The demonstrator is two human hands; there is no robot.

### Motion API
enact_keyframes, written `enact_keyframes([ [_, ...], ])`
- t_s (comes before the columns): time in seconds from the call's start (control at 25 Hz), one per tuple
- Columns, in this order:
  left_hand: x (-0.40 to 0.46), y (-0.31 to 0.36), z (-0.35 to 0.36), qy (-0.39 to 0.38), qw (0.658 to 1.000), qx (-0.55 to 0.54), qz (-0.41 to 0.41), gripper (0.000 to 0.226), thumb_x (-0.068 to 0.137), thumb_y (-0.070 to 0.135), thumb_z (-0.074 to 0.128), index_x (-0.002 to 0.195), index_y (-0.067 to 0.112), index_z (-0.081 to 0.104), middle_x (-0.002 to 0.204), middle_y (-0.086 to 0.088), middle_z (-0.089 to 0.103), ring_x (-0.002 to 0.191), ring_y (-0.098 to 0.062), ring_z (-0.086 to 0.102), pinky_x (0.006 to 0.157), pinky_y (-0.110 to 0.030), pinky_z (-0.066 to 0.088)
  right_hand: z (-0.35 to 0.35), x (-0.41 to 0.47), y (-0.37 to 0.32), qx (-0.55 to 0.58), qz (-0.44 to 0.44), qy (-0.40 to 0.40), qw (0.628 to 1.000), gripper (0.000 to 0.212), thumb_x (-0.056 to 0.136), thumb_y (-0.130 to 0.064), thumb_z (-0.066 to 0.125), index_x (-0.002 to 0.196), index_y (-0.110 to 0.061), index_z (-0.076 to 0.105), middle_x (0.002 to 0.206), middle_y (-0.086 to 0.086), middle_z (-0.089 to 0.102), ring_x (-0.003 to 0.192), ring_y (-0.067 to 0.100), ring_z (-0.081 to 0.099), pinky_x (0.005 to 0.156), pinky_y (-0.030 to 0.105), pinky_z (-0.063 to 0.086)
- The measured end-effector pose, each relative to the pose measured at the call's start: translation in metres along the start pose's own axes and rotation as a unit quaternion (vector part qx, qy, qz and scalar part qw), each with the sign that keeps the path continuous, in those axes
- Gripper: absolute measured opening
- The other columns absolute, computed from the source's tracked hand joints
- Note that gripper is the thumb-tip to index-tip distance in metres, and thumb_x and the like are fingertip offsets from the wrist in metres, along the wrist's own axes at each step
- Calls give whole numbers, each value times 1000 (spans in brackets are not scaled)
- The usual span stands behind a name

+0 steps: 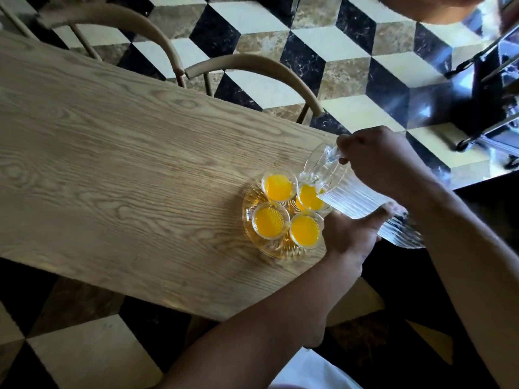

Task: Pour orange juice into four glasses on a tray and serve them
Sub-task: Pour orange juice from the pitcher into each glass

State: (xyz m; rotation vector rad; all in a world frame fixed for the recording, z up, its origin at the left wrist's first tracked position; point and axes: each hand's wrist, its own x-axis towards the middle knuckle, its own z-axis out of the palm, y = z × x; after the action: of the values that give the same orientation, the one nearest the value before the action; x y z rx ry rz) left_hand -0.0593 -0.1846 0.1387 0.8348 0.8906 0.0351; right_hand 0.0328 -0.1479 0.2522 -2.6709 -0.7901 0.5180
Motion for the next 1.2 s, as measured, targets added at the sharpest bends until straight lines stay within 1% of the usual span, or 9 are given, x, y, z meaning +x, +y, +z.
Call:
enact_keyframes([
  [0.12,-6,3,4,13,999,36,-15,96,18,76,97,79,20,48,58,9,58,67,-21,60,80,-66,64,-18,-20,5,74,20,30,997,38,98,-38,51,74,-15,70,69,2,67,71,30,62,69,38,51],
  [0.24,-6,8,-6,34,992,111,52,88,30,77,96,82,20,54,75,-2,61,72,-36,69,76,-62,62,-29,-30,5,166,43,47,984,41,92,-44,54,67,-16,69,59,-4,64,61,23,56,64,37,46],
  [0.36,-13,31,-26,38,975,166,144,84,38,74,92,89,15,61,84,2,66,73,-24,64,74,-46,58,-43,-40,-8,298,27,46,953,33,85,-31,55,60,-16,69,53,-1,61,58,22,51,62,42,40],
  [0.56,-27,89,-79,3,955,196,221,74,48,54,97,105,14,71,101,-2,81,85,-11,76,73,-29,62,-63,-63,-52,438,-96,2,894,22,83,-10,61,61,-6,62,60,11,58,60,23,48,60,36,38],
  [0.72,-30,137,-140,-34,940,218,259,72,51,46,97,112,20,70,104,4,83,100,-13,79,83,-29,62,-48,-61,-85,454,-169,-22,875,15,86,-4,61,74,-5,69,71,11,66,67,24,55,66,39,44],
  [0.84,-26,172,-191,-55,923,267,272,87,53,39,99,130,15,66,125,-7,78,116,-19,76,100,-36,60,-26,-60,-111,440,-204,-33,874,18,76,-12,61,76,4,69,73,7,71,70,20,64,66,39,53],
  [1.0,-20,210,-258,-68,898,347,263,102,49,35,103,140,18,59,137,-6,73,130,-19,69,116,-48,53,15,-61,-141,386,-240,-10,891,39,74,-40,66,80,-2,70,86,22,75,88,41,73,77,65,55],
  [1.08,-16,222,-283,-55,879,395,261,99,45,40,103,133,28,60,135,0,73,130,-15,68,118,-44,50,39,-61,-150,377,-249,-12,892,37,78,-40,68,86,-4,73,89,22,75,91,44,70,77,62,55],
  [1.2,1,231,-308,-46,845,466,258,102,45,46,102,135,21,61,133,2,74,128,-13,69,117,-43,51,76,-61,-155,371,-218,-19,902,46,83,-49,67,95,-5,73,93,22,74,97,43,69,77,60,57],
])
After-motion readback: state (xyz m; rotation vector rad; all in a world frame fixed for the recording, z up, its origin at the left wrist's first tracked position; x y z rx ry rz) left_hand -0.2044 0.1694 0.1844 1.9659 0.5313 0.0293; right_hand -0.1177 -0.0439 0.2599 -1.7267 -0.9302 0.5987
